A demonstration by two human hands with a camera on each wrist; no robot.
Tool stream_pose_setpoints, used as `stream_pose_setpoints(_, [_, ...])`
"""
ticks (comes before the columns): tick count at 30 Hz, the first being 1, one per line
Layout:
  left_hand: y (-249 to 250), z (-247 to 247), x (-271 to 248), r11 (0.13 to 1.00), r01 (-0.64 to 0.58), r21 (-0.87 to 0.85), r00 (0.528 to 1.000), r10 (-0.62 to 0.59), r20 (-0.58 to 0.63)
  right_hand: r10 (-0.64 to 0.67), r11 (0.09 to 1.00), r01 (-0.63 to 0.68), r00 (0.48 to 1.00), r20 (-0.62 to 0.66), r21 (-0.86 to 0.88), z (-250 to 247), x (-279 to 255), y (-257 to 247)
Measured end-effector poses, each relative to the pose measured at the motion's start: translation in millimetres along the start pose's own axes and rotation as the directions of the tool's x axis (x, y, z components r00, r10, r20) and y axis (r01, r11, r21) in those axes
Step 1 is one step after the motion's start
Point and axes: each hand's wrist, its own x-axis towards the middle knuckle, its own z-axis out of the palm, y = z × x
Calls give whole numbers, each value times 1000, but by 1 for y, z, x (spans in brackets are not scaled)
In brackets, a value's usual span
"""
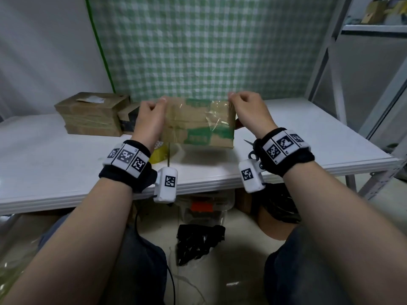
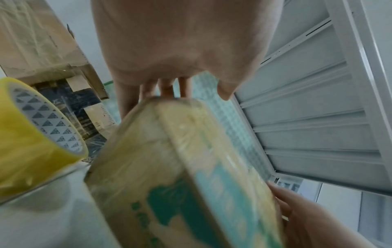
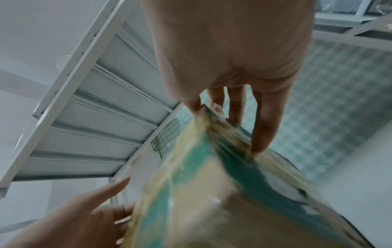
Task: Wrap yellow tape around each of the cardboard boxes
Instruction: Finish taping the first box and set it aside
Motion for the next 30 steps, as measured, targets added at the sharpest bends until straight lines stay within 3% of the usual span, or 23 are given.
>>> stream_pose_setpoints(3, [-5,1,-1,997,78,-28,995,-76,69,41,998,-39,998,40,-41,2,-5,6])
stream_pose_setpoints(6, [-13,6,-4,993,104,50,985,-110,130,79,991,-67,991,104,-117,7,-10,13])
stream_pose_setpoints(12, [-32,9,4,973,145,181,978,-168,122,108,991,-95,985,135,-98,9,-10,19])
stream_pose_setpoints(22, [-24,11,-5,970,200,140,967,-218,129,179,982,-184,977,115,37,1,-8,29])
stream_pose_setpoints(27, [-26,12,-10,946,245,211,943,-284,176,344,935,-309,910,232,-173,-3,-17,25])
stream_pose_setpoints(30, [-27,12,-11,934,280,223,921,-327,214,369,924,-321,890,269,-207,-3,-21,20])
